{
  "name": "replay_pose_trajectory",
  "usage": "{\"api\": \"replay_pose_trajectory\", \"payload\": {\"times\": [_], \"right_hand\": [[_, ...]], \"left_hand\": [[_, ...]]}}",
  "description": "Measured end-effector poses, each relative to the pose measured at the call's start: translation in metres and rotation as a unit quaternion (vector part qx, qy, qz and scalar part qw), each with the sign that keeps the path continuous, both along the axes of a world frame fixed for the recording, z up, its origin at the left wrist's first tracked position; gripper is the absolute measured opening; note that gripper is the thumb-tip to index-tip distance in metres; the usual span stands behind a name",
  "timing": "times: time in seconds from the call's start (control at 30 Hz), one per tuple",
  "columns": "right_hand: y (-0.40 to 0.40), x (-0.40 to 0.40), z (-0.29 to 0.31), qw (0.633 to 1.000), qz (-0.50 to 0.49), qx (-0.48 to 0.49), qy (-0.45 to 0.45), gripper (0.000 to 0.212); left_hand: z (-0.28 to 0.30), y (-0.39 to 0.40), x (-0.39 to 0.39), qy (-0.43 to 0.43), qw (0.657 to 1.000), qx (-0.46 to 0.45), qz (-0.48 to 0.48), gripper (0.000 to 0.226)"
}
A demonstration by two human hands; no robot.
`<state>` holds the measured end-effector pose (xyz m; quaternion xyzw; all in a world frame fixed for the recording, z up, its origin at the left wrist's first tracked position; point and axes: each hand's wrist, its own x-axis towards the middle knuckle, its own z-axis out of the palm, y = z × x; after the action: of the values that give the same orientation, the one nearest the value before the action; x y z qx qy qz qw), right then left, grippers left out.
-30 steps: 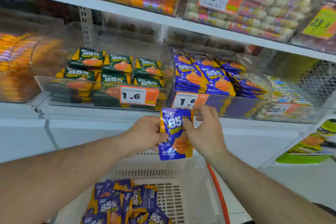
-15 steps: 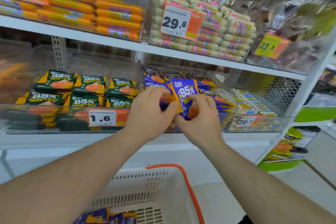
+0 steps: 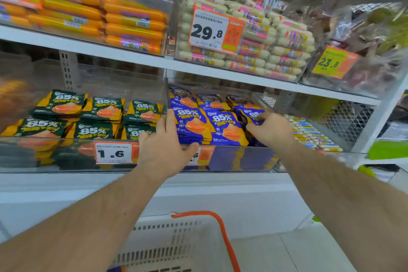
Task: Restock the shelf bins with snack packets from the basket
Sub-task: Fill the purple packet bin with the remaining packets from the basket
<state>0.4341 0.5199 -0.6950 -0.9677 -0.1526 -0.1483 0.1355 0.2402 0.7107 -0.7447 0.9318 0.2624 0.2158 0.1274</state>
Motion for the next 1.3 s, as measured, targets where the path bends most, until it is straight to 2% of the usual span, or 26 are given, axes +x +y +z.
{"api": "replay_pose_trajectory", "payload": {"times": [0.27,0.47,0.5,0.53,0.57,0.63,0.67,0.7,0.73,0.77,0.83,0.9,0.97,1.1,1.23,1.3], "right_hand": [[0.001,0.005,-0.005,0.998,0.008,-0.061,0.030,0.034],[-0.002,0.004,-0.004,0.996,0.030,-0.044,0.065,0.038],[-0.003,-0.001,-0.005,0.998,0.037,-0.030,0.028,0.038],[-0.003,-0.006,-0.007,0.998,0.049,-0.012,-0.045,0.037],[-0.003,-0.014,-0.010,0.987,0.076,0.006,-0.140,0.034],[0.007,-0.041,-0.019,0.943,0.167,0.043,-0.286,0.027],[0.015,-0.058,-0.028,0.921,0.224,0.066,-0.311,0.023],[0.024,-0.076,-0.039,0.907,0.275,0.090,-0.306,0.021],[0.035,-0.095,-0.054,0.902,0.310,0.116,-0.279,0.020],[0.046,-0.113,-0.071,0.905,0.329,0.135,-0.233,0.020],[0.066,-0.144,-0.110,0.923,0.338,0.137,-0.125,0.021],[0.083,-0.166,-0.155,0.938,0.339,0.067,0.022,0.022],[0.095,-0.183,-0.200,0.929,0.330,-0.021,0.167,0.024],[0.108,-0.214,-0.288,0.872,0.241,-0.045,0.424,0.031],[0.115,-0.254,-0.359,0.811,0.125,-0.056,0.569,0.027],[0.114,-0.281,-0.395,0.762,0.045,-0.043,0.645,0.025]], "left_hand": [[0.002,0.001,0.000,0.000,1.000,-0.018,-0.014,0.103],[0.007,0.004,-0.001,0.012,0.997,-0.066,-0.039,0.104],[0.009,0.005,-0.004,0.007,0.996,-0.082,-0.044,0.105],[0.011,0.007,-0.007,-0.006,0.995,-0.082,-0.052,0.105],[0.010,0.008,-0.014,-0.033,0.996,-0.044,-0.065,0.103],[0.006,0.009,-0.033,-0.115,0.978,0.103,-0.137,0.086],[0.003,0.010,-0.044,-0.152,0.955,0.172,-0.190,0.074],[-0.003,0.009,-0.057,-0.153,0.935,0.213,-0.238,0.063],[-0.010,0.009,-0.071,-0.098,0.931,0.225,-0.271,0.055],[-0.017,0.010,-0.084,-0.002,0.935,0.214,-0.283,0.050],[-0.036,0.017,-0.102,0.192,0.932,0.175,-0.254,0.047],[-0.057,0.030,-0.114,0.287,0.916,0.144,-0.242,0.046],[-0.074,0.042,-0.121,0.366,0.895,0.085,-0.241,0.047],[-0.089,0.059,-0.123,0.455,0.859,-0.012,-0.233,0.048],[-0.099,0.072,-0.125,0.483,0.845,-0.055,-0.222,0.046],[-0.106,0.075,-0.127,0.506,0.830,-0.062,-0.226,0.042]]}}
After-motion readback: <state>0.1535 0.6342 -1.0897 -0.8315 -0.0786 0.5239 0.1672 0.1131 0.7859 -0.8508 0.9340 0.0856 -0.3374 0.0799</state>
